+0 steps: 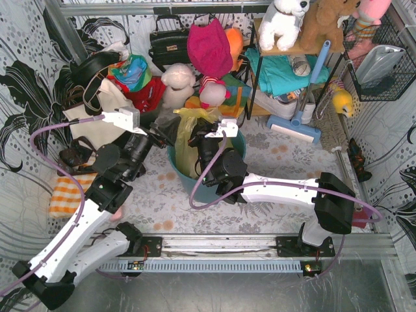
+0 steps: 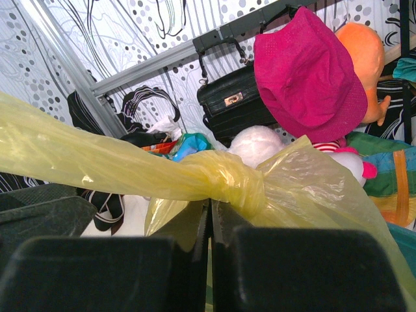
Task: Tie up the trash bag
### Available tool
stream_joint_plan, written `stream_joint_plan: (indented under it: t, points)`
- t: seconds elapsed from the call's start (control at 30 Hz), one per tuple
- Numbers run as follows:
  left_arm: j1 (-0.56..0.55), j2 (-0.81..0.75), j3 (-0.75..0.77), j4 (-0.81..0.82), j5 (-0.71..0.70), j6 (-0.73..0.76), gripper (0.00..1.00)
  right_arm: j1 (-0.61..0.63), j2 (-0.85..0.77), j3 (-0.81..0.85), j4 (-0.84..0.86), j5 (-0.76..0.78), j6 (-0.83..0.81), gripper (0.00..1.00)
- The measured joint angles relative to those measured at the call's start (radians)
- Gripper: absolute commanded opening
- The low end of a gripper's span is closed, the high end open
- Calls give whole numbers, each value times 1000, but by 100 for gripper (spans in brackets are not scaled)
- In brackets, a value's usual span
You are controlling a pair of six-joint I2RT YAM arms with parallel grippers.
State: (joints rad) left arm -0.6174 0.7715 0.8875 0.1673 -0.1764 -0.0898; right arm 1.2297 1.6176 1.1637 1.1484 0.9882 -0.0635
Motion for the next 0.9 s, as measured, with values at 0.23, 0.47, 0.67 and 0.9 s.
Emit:
stream_joint_plan:
  t: [0.23,0.47,0.67,0.9]
  points:
    - [288,-14,-80,94,363,-149,75,0,0,12,-19,-1,6,0]
    - [482,55,-175,396,748,-384,71,0,0,13,-28,-5,19,0]
    - [490,150,-185,586,923,-483,70,0,0,13,-36,-8,26,0]
    - [491,240,-181,660,997,-500,55,0,0,13,-45,-12,35,0]
